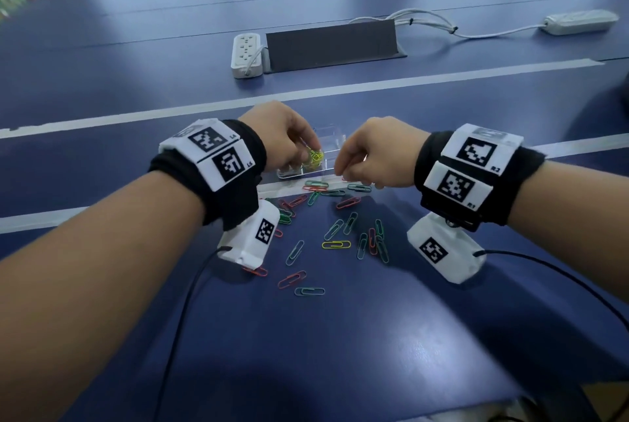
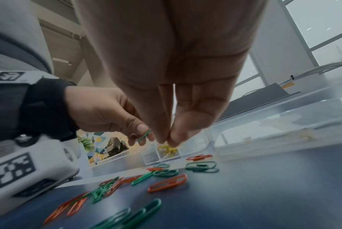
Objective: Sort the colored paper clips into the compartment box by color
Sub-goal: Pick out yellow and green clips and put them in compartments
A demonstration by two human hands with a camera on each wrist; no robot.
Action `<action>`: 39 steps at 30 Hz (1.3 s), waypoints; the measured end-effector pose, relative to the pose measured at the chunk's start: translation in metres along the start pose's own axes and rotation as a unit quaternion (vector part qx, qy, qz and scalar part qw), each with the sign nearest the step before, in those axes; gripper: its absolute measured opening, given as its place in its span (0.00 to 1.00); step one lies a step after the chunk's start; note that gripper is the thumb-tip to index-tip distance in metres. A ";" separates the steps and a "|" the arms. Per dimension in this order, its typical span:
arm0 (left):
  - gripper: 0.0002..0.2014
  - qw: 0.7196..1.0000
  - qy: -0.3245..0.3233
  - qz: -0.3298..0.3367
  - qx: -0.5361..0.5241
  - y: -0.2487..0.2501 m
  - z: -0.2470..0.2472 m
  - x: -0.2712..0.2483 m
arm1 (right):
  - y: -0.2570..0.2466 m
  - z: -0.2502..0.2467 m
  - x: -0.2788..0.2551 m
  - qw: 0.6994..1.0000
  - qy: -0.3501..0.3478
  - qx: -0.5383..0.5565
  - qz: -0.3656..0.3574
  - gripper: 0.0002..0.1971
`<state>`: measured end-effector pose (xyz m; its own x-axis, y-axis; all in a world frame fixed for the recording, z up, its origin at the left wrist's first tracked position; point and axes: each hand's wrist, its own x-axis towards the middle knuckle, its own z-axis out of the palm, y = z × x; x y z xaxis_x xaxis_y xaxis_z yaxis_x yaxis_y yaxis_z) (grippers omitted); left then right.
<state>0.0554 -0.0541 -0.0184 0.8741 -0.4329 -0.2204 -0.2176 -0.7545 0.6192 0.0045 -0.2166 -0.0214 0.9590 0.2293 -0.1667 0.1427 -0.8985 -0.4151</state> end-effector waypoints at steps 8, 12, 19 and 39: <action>0.11 0.992 -0.073 0.021 0.103 0.004 0.009 -0.018 | -0.031 0.026 -0.036 0.959 -0.178 -0.170 -0.141 0.12; 0.10 0.984 -0.096 0.032 0.146 0.000 0.014 -0.031 | -0.032 0.029 -0.039 0.957 -0.171 -0.177 -0.155 0.10; 0.10 0.983 -0.101 0.035 0.147 -0.007 0.015 -0.041 | -0.037 0.032 -0.038 0.956 -0.159 -0.171 -0.175 0.09; 0.07 0.981 -0.037 -0.022 0.189 -0.031 0.000 -0.045 | -0.034 -0.005 0.047 0.995 0.075 -0.068 0.011 0.12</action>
<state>0.0225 -0.0115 -0.0276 0.8552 -0.4198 -0.3040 -0.3376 -0.8962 0.2878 0.0457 -0.1774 -0.0111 0.9864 0.1605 -0.0345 0.1442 -0.9473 -0.2861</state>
